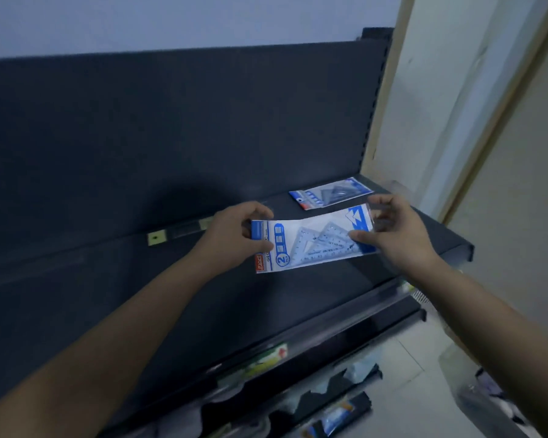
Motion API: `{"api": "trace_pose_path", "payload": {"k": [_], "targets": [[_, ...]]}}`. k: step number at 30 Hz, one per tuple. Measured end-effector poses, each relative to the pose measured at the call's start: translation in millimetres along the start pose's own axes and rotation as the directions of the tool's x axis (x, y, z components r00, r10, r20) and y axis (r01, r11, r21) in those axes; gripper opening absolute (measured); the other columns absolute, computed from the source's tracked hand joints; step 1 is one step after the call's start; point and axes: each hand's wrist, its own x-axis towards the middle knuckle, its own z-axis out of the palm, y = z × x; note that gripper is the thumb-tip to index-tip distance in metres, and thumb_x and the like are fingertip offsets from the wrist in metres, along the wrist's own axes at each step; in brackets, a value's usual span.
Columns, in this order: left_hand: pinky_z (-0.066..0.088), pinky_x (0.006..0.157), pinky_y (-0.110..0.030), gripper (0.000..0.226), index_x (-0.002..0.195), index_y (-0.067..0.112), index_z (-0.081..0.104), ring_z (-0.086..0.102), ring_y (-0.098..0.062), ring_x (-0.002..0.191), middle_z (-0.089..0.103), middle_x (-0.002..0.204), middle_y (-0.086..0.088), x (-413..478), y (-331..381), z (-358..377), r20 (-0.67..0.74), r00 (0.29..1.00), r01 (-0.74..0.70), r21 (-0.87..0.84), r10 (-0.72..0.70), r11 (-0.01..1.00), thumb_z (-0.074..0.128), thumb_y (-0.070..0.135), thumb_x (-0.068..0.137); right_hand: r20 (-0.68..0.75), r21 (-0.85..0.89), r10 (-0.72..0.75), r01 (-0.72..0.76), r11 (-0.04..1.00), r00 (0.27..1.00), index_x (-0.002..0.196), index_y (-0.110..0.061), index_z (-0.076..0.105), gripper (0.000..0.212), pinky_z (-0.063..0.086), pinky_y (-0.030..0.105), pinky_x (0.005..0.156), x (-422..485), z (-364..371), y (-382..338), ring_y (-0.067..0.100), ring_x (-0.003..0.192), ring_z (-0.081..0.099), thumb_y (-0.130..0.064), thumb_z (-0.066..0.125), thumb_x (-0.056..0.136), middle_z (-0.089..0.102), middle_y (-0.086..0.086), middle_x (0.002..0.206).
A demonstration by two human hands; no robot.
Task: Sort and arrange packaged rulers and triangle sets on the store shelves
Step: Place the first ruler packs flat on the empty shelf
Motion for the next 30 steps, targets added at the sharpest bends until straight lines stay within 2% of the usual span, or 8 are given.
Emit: {"api": "trace_pose_path", "payload": {"k": [5,7,13,19,22,25,27,30], "targets": [[0.057,0.071,-0.038,0.032,0.084,0.026,0.062,0.065,-0.025,0.071,0.069,0.094,-0.001,39,13,45,-0.059,0.998,0.042,0.088,-0.037,0.995,0.079,0.003,0.069,0.039,-0.032,-0.021,0.022,0.999,0.999,0.106,-0.019,0.050,0.054,0.051,0.025,0.063,55,-34,21,0.010,0.071,0.060,0.003,0.080,0.067,0.058,0.005,0.093],[0.057,0.070,-0.037,0.030,0.085,0.025,0.063,0.067,-0.029,0.074,0.070,0.091,-0.004,58,13,55,-0.083,0.995,0.069,0.114,-0.059,0.991,0.080,0.005,0.070,0.060,-0.057,-0.025,0.029,0.998,0.998,0.105,-0.019,0.051,0.051,0.051,0.022,0.059,78,-39,32,0.009,0.071,0.061,0.002,0.080,0.068,0.059,0.004,0.093],[0.046,0.057,-0.014,0.030,0.090,0.019,0.065,0.057,-0.010,0.061,0.064,0.083,-0.003,122,5,79,-0.093,0.991,0.108,0.175,-0.093,0.979,0.081,0.006,0.068,0.063,-0.150,-0.043,0.052,0.987,0.997,0.103,-0.016,0.052,0.047,0.044,0.006,0.051,141,-43,63,0.001,0.066,0.055,0.001,0.080,0.069,0.055,-0.012,0.084],[0.044,0.052,-0.007,0.027,0.092,0.017,0.067,0.057,-0.004,0.058,0.060,0.082,0.000,165,1,102,-0.103,0.980,0.186,0.196,-0.168,0.963,0.079,0.005,0.071,0.175,-0.255,-0.015,0.060,0.965,0.985,0.102,-0.013,0.054,0.043,0.047,0.028,0.069,200,-48,84,0.017,0.070,0.054,0.001,0.079,0.070,0.056,0.002,0.097],[0.047,0.054,-0.012,0.027,0.092,0.014,0.067,0.057,-0.007,0.061,0.060,0.087,0.001,173,1,107,-0.144,0.970,0.226,0.243,-0.195,0.943,0.077,0.001,0.071,0.241,-0.284,-0.052,0.121,0.951,0.969,0.098,-0.013,0.055,0.037,0.048,0.031,0.071,217,-45,95,0.023,0.077,0.057,0.000,0.077,0.072,0.060,0.004,0.099],[0.045,0.056,-0.009,0.026,0.094,0.010,0.068,0.057,-0.010,0.063,0.059,0.087,0.003,175,-1,108,-0.223,0.950,0.282,0.301,-0.220,0.911,0.076,0.001,0.071,0.313,-0.308,-0.151,0.251,0.918,0.938,0.105,-0.015,0.058,0.039,0.043,0.021,0.061,230,-45,103,0.015,0.072,0.054,-0.009,0.078,0.073,0.058,0.000,0.096],[0.044,0.054,-0.010,0.026,0.095,0.009,0.068,0.056,-0.010,0.060,0.059,0.079,0.002,171,0,112,-0.283,0.924,0.342,0.310,-0.258,0.887,0.075,0.001,0.071,0.370,-0.330,-0.209,0.339,0.881,0.905,0.108,-0.018,0.058,0.039,0.040,0.021,0.066,237,-45,107,0.010,0.071,0.053,-0.013,0.077,0.075,0.058,-0.002,0.097],[0.044,0.074,-0.019,0.026,0.098,0.009,0.066,0.058,-0.017,0.081,0.060,0.100,-0.006,162,3,125,-0.377,0.890,0.392,0.339,-0.258,0.855,0.072,0.001,0.074,0.461,-0.385,-0.255,0.450,0.806,0.850,0.113,-0.016,0.057,0.038,0.035,0.021,0.075,242,-48,111,0.013,0.083,0.052,-0.017,0.073,0.079,0.056,0.003,0.106]]}}
